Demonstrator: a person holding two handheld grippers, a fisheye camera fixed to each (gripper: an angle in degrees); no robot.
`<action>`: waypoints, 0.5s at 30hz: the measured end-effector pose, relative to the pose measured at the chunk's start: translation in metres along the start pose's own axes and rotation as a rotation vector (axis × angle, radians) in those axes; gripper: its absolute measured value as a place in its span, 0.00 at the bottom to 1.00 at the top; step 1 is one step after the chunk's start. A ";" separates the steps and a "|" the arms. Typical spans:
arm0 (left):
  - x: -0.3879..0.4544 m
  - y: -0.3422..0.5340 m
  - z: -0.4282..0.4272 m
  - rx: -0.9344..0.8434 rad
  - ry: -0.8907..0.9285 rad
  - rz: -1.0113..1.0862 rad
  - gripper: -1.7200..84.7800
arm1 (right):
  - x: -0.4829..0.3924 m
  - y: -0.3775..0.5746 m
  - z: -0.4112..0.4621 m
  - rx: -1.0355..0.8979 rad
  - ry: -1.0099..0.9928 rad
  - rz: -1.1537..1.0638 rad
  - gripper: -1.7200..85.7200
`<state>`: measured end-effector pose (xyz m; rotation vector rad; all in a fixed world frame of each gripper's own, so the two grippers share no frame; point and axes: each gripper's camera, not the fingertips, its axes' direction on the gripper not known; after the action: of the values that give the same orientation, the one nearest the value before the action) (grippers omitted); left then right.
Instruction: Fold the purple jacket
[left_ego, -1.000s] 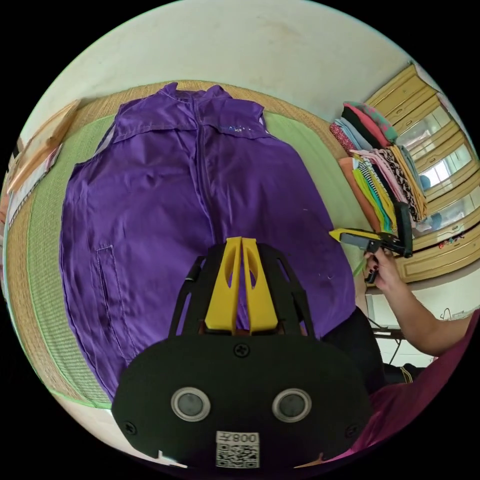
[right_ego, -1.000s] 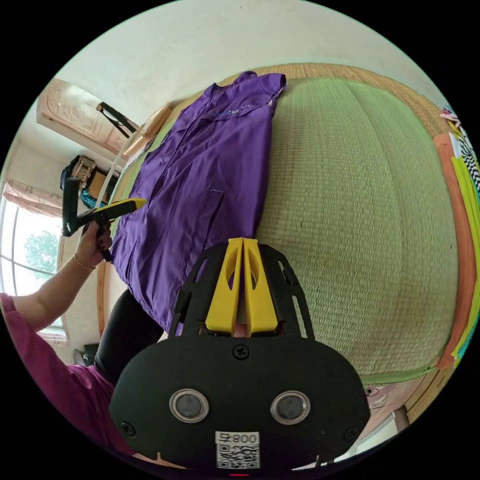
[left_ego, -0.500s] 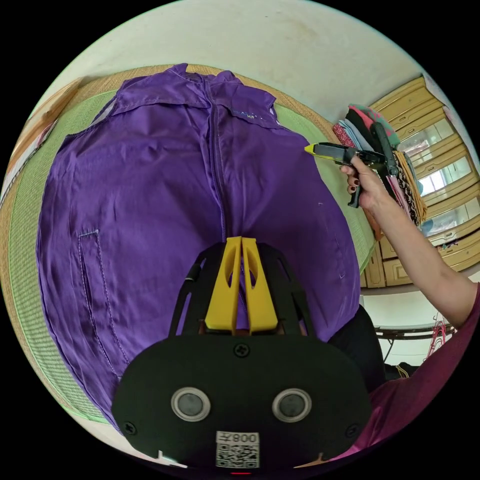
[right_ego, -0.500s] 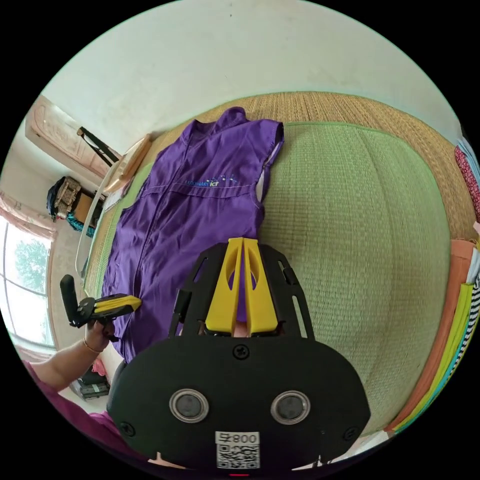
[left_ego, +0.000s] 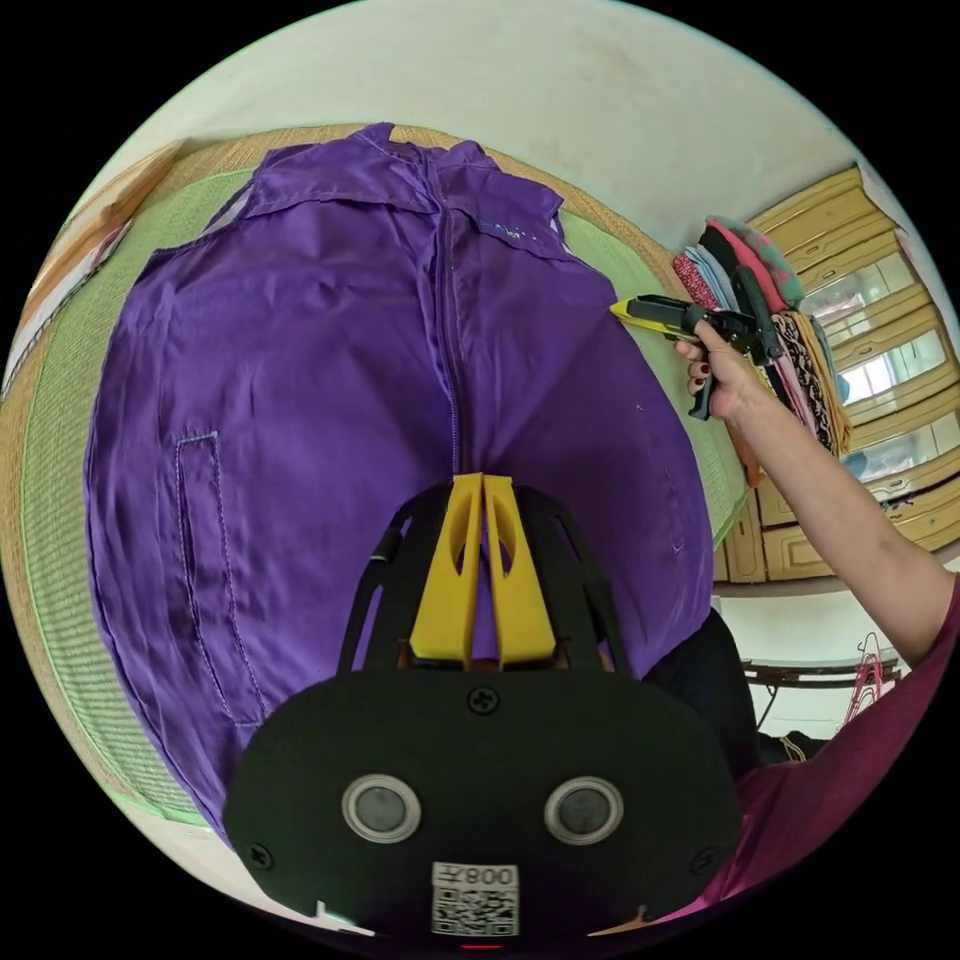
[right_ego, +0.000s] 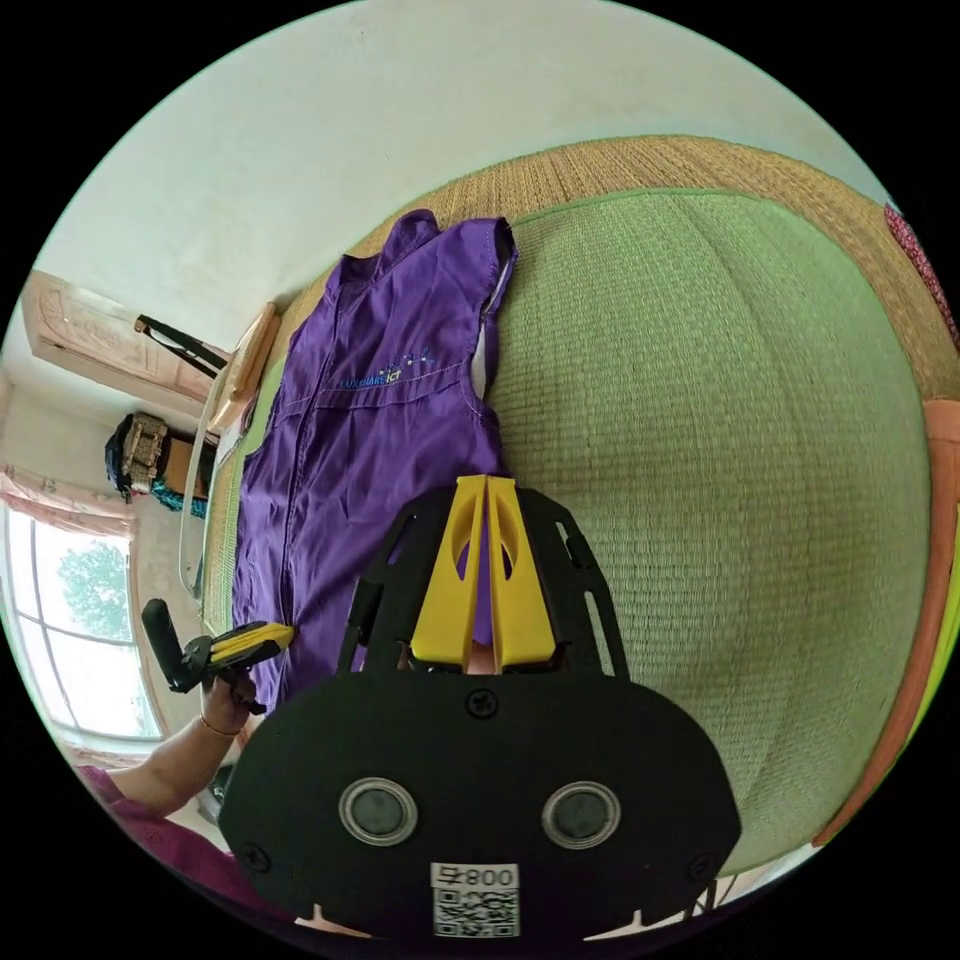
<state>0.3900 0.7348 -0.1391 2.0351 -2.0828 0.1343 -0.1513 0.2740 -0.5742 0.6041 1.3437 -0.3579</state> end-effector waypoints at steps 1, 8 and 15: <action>-0.004 0.009 -0.015 0.025 -0.007 -0.001 0.02 | 0.000 0.004 -0.004 0.001 -0.007 -0.006 0.02; -0.092 0.125 -0.132 0.126 0.039 -0.196 0.06 | 0.015 0.121 -0.060 0.007 -0.076 -0.084 0.06; -0.178 0.258 -0.221 0.166 -0.020 -0.476 0.10 | 0.062 0.277 -0.099 -0.033 -0.171 0.094 0.12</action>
<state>0.1573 0.9663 0.0594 2.5745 -1.5821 0.2093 -0.0600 0.5599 -0.5901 0.5940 1.1518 -0.3035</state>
